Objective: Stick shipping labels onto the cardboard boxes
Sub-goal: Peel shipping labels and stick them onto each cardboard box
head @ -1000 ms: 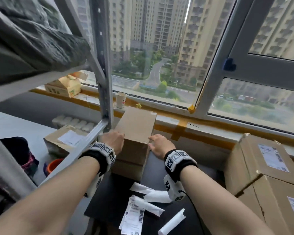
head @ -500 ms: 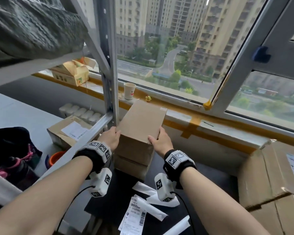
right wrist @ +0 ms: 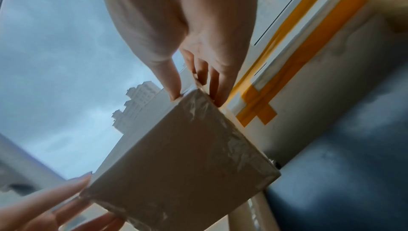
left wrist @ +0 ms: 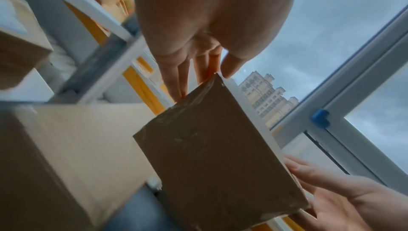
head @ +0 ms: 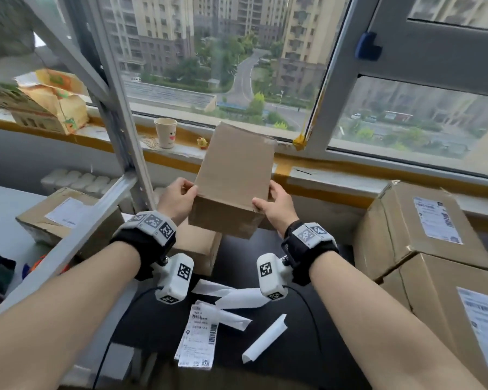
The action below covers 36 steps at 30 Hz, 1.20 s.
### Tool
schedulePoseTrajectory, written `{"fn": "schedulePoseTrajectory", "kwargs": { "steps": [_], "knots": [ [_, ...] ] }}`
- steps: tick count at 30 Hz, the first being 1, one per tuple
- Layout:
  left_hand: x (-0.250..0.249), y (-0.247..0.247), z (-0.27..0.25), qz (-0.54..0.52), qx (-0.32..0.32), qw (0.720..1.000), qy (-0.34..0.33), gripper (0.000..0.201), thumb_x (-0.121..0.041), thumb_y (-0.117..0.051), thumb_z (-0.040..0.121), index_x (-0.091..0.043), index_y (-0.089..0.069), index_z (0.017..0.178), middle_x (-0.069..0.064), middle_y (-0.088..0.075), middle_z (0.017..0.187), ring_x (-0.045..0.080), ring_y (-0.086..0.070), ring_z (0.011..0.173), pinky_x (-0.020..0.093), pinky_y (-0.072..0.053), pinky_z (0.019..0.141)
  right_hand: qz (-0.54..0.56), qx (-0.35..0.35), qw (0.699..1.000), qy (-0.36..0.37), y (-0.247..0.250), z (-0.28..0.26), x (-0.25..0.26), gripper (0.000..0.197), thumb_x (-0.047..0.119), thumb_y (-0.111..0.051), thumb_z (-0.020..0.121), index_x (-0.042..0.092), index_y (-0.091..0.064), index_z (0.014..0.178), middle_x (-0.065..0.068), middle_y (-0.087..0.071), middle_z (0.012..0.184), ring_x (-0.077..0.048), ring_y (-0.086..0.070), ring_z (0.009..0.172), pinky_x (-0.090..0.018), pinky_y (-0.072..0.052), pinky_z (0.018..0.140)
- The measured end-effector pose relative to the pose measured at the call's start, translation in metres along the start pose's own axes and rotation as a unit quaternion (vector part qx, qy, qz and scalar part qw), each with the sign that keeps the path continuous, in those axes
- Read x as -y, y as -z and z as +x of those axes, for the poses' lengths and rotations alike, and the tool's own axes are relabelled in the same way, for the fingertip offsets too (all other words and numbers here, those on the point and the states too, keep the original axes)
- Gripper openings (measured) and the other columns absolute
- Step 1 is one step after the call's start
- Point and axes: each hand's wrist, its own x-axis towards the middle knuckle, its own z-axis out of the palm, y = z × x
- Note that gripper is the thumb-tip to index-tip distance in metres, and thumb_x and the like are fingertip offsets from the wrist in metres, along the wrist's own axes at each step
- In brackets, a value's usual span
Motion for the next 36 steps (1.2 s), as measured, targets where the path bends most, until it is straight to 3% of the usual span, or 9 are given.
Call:
{"fn": "schedulePoseTrajectory", "kwargs": {
  "steps": [2,5,8,12,14,18,25,32,36],
  "knots": [
    [0.001,-0.027,0.000,-0.033,0.025,0.999,0.005,0.006,-0.029,-0.057,0.086,-0.024,-0.056,0.084,0.012,-0.065,0.100,0.033,-0.062,0.100,0.050,-0.050,0.092,-0.002,-0.026,1.000,-0.010,0.026,-0.005,-0.007,0.058,-0.005,-0.062,0.082,0.004,-0.042,0.136,-0.004,-0.055,0.122,-0.013,-0.051,0.111,-0.029,-0.043,0.101],
    [-0.010,-0.069,-0.014,-0.095,0.085,0.992,0.017,0.017,-0.014,-0.054,0.091,-0.015,-0.057,0.108,0.014,-0.064,0.115,0.029,-0.061,0.109,0.045,-0.048,0.098,0.010,-0.059,0.998,-0.035,0.062,-0.013,-0.024,0.060,-0.008,-0.062,0.079,0.003,-0.043,0.135,-0.012,-0.056,0.130,-0.022,-0.055,0.116,-0.038,-0.045,0.103],
    [-0.015,-0.106,-0.032,-0.127,0.141,0.981,0.033,0.035,-0.004,-0.050,0.093,-0.006,-0.051,0.128,0.021,-0.059,0.126,0.039,-0.053,0.119,0.040,-0.045,0.094,0.031,-0.079,0.994,-0.068,0.094,-0.020,-0.052,0.059,-0.013,-0.060,0.079,0.004,-0.045,0.133,-0.018,-0.057,0.129,-0.024,-0.058,0.108,-0.044,-0.049,0.097],
    [-0.002,-0.146,-0.049,-0.120,0.186,0.973,0.065,0.039,-0.003,-0.052,0.092,-0.007,-0.050,0.131,0.019,-0.058,0.127,0.037,-0.054,0.120,0.036,-0.046,0.092,0.031,-0.084,0.988,-0.126,0.123,-0.032,-0.088,0.057,-0.015,-0.056,0.080,0.004,-0.044,0.133,-0.014,-0.057,0.123,-0.020,-0.059,0.085,-0.019,-0.053,0.059],
    [0.010,-0.159,-0.054,-0.117,0.209,0.967,0.085,0.040,-0.003,-0.053,0.092,-0.007,-0.049,0.132,0.019,-0.058,0.127,0.034,-0.058,0.115,0.032,-0.047,0.087,0.028,-0.082,0.985,-0.152,0.129,-0.036,-0.108,0.059,-0.016,-0.057,0.079,0.004,-0.044,0.133,-0.015,-0.057,0.125,-0.022,-0.058,0.091,-0.016,-0.049,0.052],
    [0.032,-0.178,-0.059,-0.088,0.234,0.963,0.105,0.043,-0.008,-0.056,0.091,-0.013,-0.048,0.133,0.016,-0.059,0.126,0.026,-0.061,0.103,0.030,-0.050,0.078,0.009,-0.075,0.981,-0.181,0.134,-0.038,-0.141,0.059,-0.015,-0.057,0.078,0.004,-0.046,0.133,-0.014,-0.058,0.124,-0.022,-0.058,0.102,-0.023,-0.049,0.065],
    [0.046,-0.199,-0.060,-0.066,0.236,0.961,0.128,0.048,-0.001,-0.053,0.091,-0.009,-0.042,0.137,0.019,-0.059,0.127,0.029,-0.054,0.122,0.038,-0.045,0.097,-0.014,-0.066,0.978,-0.198,0.138,-0.029,-0.160,0.062,-0.016,-0.055,0.077,0.004,-0.044,0.135,-0.011,-0.056,0.125,-0.021,-0.055,0.110,-0.042,-0.051,0.095],
    [0.053,-0.210,-0.055,-0.035,0.237,0.967,0.088,0.049,-0.001,-0.055,0.091,-0.010,-0.042,0.137,0.015,-0.059,0.128,0.030,-0.053,0.124,0.041,-0.044,0.100,-0.057,-0.070,0.975,-0.202,0.141,-0.030,-0.167,0.069,-0.010,-0.059,0.080,0.004,-0.034,0.143,-0.011,-0.047,0.142,-0.021,-0.046,0.129,-0.024,-0.041,0.097],
    [0.050,-0.204,-0.053,0.091,0.220,0.971,0.016,0.049,-0.013,-0.060,0.089,-0.019,-0.046,0.135,0.008,-0.059,0.130,0.024,-0.058,0.117,0.040,-0.046,0.100,-0.153,-0.052,0.968,-0.192,0.142,-0.035,-0.156,0.062,0.005,-0.060,0.085,0.011,-0.038,0.143,-0.008,-0.048,0.142,-0.023,-0.046,0.130,-0.027,-0.039,0.100]
  ]
}}
